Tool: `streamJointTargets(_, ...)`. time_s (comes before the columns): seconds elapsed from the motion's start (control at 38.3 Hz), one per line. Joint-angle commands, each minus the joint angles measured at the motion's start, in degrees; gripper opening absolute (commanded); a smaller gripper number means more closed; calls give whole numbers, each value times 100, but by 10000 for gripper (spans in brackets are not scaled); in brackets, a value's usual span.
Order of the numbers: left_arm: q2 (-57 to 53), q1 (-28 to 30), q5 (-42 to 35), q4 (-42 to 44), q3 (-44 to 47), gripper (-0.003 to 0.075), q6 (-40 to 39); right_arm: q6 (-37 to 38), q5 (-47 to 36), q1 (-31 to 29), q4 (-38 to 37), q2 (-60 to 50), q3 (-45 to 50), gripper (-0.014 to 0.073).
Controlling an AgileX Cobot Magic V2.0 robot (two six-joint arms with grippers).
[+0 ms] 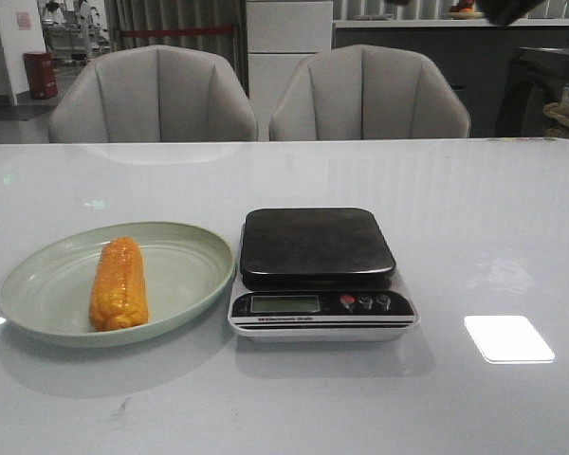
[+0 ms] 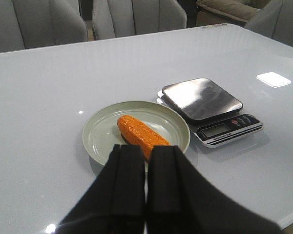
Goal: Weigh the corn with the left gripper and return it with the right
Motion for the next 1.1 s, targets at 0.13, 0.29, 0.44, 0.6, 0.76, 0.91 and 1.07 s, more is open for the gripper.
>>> streamJointTargets(0.13,-14,5,-490,-40,-135,114,8,-97,-763,-34,-148,-1929,1191,608)
streamJointTargets(0.29,-14,5,-490,-40,-135,114,8,-97,-1109,-34,-202,-3310,2139,608)
streamJointTargets(0.44,-14,5,-490,-40,-135,114,8,-107,-1686,-34,-270,-4580,3026,605)
streamJointTargets(0.6,-14,5,-490,-40,-135,114,8,-107,-2180,-34,-284,-5698,3779,605)
streamJointTargets(0.76,-14,5,-490,-40,-135,114,8,-107,-2512,-34,-284,-6505,4393,605)
streamJointTargets(0.91,-14,5,-490,-40,-135,114,8,-107,-2500,-34,-329,-6500,4576,568)
streamJointTargets(1.07,-14,5,-490,-40,-135,114,8,-107,-2375,-34,-749,-6500,4576,108)
